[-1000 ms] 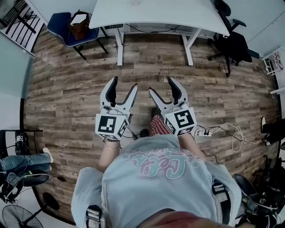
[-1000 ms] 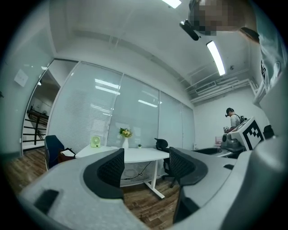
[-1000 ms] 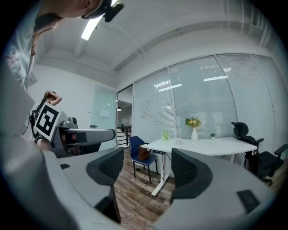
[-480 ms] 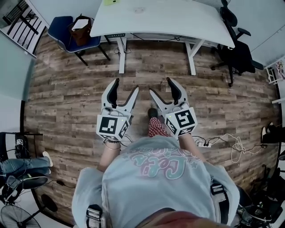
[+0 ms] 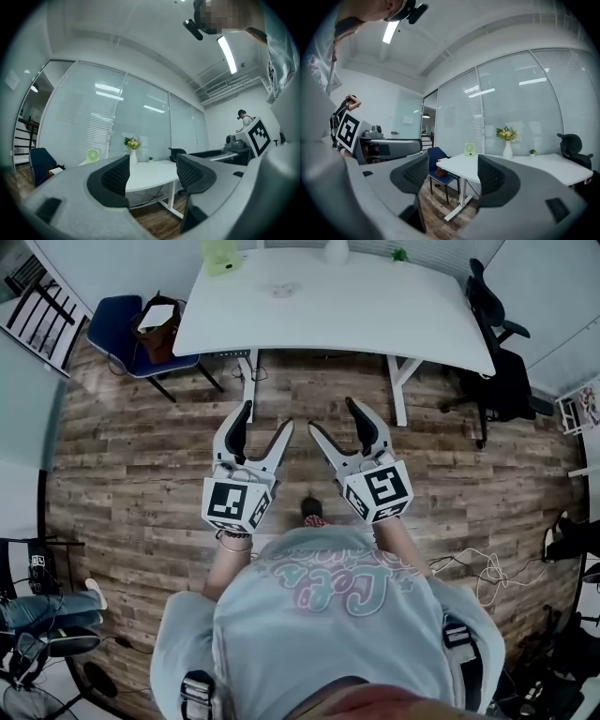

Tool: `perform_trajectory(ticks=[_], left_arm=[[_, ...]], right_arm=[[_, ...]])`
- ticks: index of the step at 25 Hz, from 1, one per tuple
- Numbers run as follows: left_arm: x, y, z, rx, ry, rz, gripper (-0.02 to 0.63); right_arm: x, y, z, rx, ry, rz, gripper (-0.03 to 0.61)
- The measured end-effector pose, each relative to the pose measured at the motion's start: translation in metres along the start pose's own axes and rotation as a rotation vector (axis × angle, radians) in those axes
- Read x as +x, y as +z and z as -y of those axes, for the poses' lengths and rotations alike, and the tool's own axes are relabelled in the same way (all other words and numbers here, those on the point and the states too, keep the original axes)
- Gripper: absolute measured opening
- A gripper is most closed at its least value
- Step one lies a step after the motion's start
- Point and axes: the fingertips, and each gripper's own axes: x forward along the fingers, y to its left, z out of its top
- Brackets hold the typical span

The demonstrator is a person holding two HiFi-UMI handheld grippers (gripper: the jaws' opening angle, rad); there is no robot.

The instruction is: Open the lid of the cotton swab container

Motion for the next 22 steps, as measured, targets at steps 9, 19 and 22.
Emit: perform_trajectory(ticks=[9, 19, 22], left_arm=[[0.066, -0.003, -0.016, 0.020, 0.017, -0.003, 0.285], [0.081, -0.004, -0.043, 0.014, 0.016, -0.020, 0.285], [0.084, -0.002, -0.051, 0.025, 0.014, -0.026, 0.285]], right_arm=[[0.045, 0.008, 0.058, 0.002, 0.033, 0.018, 0.314], [0.078, 0.006, 0.061, -0.001, 0.058, -0.010, 0.314], [0.085, 0.006, 0.059, 0.001, 0.061, -0.013, 0.314]])
